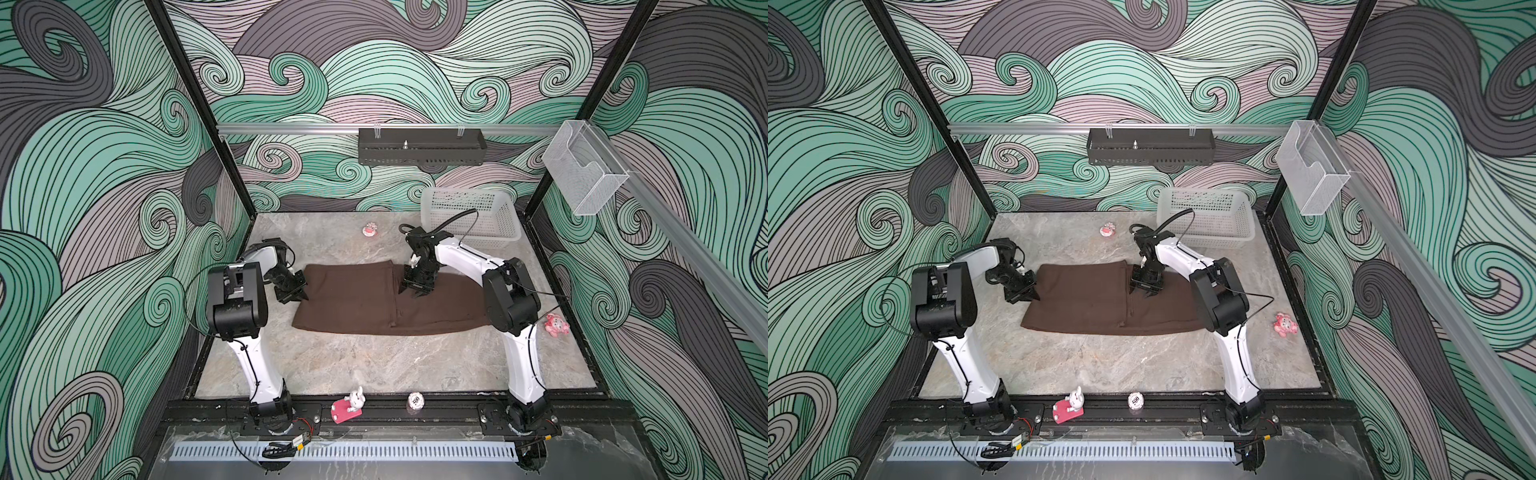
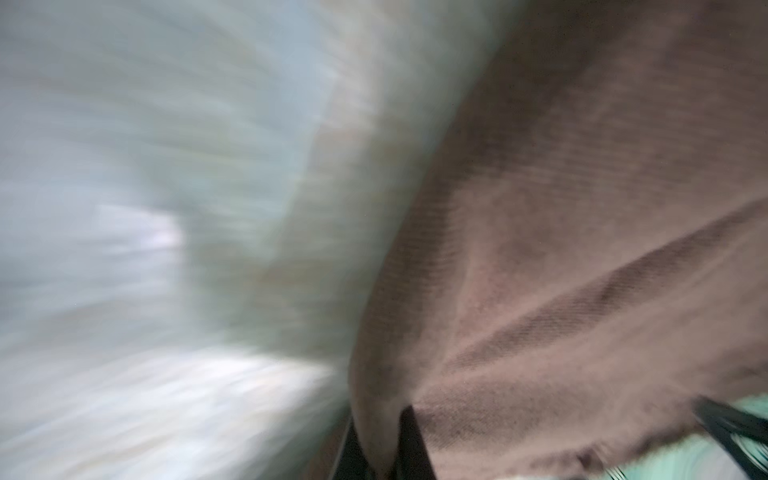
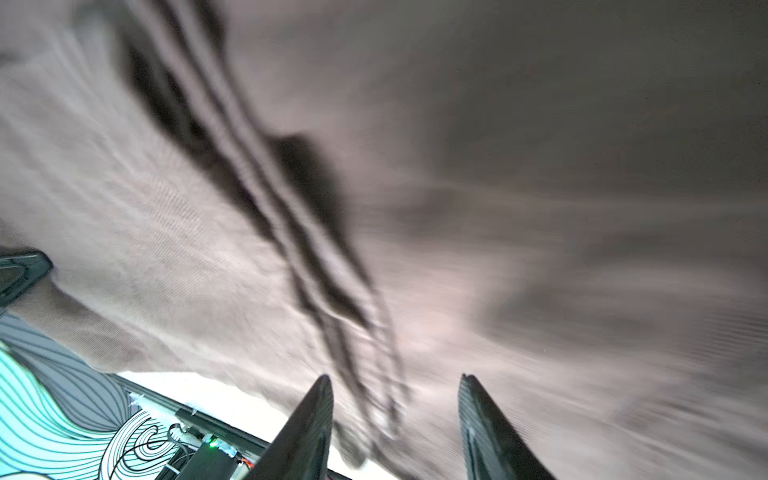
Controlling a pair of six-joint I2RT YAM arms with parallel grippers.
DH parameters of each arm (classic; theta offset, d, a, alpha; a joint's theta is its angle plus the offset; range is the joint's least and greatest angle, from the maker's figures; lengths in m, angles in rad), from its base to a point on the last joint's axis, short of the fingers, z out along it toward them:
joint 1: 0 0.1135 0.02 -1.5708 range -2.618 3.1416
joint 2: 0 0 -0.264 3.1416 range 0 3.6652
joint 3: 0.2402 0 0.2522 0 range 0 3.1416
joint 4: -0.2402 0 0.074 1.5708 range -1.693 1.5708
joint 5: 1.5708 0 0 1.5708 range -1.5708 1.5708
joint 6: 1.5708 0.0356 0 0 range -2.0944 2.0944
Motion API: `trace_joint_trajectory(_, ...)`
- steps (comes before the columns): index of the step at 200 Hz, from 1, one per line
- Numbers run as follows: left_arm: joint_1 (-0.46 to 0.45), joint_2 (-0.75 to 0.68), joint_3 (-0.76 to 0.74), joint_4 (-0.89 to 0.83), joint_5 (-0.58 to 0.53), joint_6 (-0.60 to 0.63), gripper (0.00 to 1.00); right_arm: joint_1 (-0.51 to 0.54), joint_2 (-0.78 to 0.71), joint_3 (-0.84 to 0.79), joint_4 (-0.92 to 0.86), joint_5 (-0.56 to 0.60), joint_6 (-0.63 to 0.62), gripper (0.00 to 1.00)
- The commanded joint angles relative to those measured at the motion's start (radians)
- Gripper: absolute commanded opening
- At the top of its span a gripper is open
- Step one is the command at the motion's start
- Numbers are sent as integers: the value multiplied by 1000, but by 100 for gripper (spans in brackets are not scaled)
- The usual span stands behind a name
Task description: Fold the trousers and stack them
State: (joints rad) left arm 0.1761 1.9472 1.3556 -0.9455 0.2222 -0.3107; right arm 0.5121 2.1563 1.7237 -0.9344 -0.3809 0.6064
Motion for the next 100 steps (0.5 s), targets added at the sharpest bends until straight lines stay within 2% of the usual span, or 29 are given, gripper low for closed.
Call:
trace_joint_trajectory(1,29,-65,110,-126,-318,3,0,-48,-93,24,-15,33,-1,52)
trace_joint_trajectory(23,45,-65,176,-177,-443,16,0,-92,-126,6,-16,66,-18,52)
trace_joint_trajectory(41,52,-62,216,-213,-499,21,0,-127,-143,-26,-15,86,-28,52)
trace_joint_trajectory(75,50,-98,241,-243,-506,23,0,-182,-159,-118,-15,125,-28,53)
trace_joint_trajectory(100,49,-123,261,-259,-451,36,0,-209,-145,-176,-2,117,-40,55)
